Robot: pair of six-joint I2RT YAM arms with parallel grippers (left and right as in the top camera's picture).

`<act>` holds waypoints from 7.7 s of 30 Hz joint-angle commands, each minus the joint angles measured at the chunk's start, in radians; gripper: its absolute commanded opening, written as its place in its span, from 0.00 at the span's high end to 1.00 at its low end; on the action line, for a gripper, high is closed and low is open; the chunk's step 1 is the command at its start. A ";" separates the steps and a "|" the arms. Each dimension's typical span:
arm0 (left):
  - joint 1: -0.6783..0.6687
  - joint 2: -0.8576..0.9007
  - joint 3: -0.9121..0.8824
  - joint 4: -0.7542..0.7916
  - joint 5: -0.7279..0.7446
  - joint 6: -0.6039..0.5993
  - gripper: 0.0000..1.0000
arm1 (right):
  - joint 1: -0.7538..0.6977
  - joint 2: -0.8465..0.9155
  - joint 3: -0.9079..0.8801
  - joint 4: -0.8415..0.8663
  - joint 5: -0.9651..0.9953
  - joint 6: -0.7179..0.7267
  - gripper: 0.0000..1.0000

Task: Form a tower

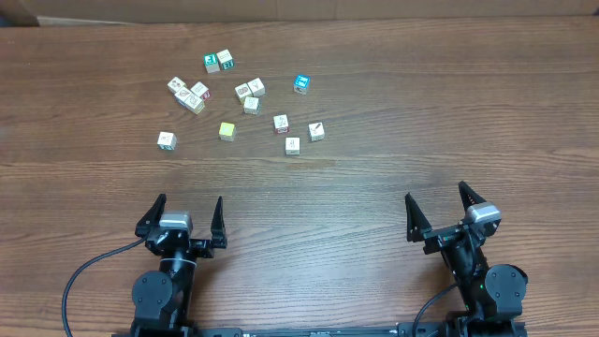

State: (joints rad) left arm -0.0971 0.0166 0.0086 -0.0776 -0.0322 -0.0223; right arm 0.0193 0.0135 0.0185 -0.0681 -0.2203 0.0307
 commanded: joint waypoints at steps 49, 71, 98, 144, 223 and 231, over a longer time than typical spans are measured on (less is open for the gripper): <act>0.007 -0.012 -0.003 0.002 0.015 0.016 0.00 | -0.008 0.815 1.291 -0.857 -0.377 0.036 0.00; 0.007 -0.012 -0.003 0.002 0.014 0.016 0.00 | -0.008 1.546 2.279 -1.327 -0.474 -0.111 0.00; 0.007 -0.012 -0.004 0.002 0.015 0.016 0.00 | 0.205 1.744 2.291 -1.182 -0.141 0.053 0.73; 0.007 -0.012 -0.003 0.002 0.015 0.016 0.00 | 0.457 2.574 2.269 -0.656 0.444 0.370 0.22; 0.007 -0.012 -0.004 0.002 0.015 0.016 0.00 | 0.462 2.369 2.268 -0.729 0.455 0.270 0.76; 0.007 -0.012 -0.003 0.002 0.015 0.016 0.01 | 0.463 2.136 2.268 -0.942 0.410 0.267 0.80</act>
State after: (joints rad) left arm -0.0971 0.0158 0.0086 -0.0780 -0.0292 -0.0223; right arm 0.4850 2.2688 2.2822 -0.9653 0.2142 0.3088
